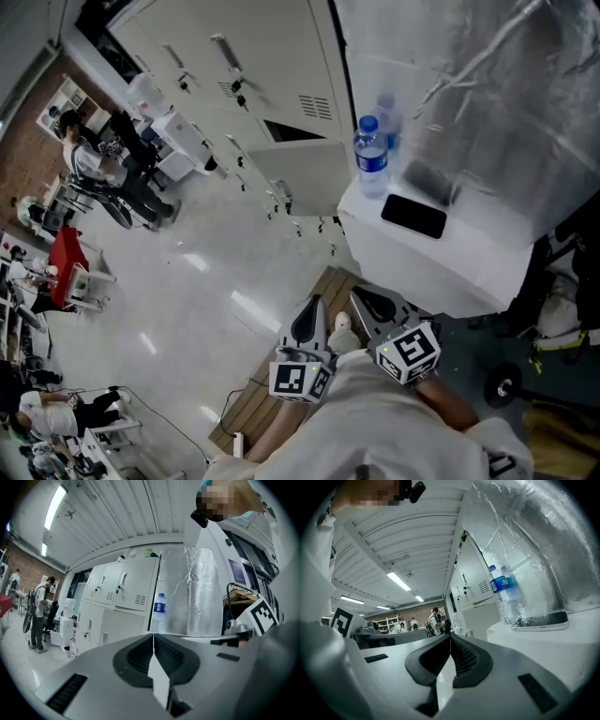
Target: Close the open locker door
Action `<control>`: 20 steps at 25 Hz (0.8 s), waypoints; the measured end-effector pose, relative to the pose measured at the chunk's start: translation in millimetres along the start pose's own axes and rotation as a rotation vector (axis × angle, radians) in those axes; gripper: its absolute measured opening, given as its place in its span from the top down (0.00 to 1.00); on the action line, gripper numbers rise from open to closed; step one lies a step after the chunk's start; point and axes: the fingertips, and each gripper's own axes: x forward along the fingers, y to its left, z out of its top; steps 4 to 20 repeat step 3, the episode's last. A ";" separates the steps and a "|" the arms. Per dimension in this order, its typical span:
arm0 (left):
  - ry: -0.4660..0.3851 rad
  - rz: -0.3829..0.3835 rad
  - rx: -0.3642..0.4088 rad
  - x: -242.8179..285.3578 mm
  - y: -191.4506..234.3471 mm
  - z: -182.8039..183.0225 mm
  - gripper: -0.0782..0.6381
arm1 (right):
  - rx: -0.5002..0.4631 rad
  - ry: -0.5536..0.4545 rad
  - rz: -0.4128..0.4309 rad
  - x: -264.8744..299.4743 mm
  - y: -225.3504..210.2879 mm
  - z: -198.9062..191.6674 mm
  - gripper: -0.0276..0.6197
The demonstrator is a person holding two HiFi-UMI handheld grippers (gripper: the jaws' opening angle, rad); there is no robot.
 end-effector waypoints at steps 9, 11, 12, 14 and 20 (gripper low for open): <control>0.001 -0.002 0.002 -0.4 -2.3 -0.3 0.87 | 0.005 0.000 -0.009 -2.9 -2.5 -0.3 0.91; 0.001 -0.002 0.002 -0.4 -2.3 -0.3 0.87 | 0.005 0.000 -0.009 -2.9 -2.5 -0.3 0.91; 0.001 -0.002 0.002 -0.4 -2.3 -0.3 0.87 | 0.005 0.000 -0.009 -2.9 -2.5 -0.3 0.91; 0.001 -0.002 0.002 -0.4 -2.3 -0.3 0.87 | 0.005 0.000 -0.009 -2.9 -2.5 -0.3 0.91; 0.001 -0.002 0.002 -0.4 -2.3 -0.3 0.87 | 0.005 0.000 -0.009 -2.9 -2.5 -0.3 0.91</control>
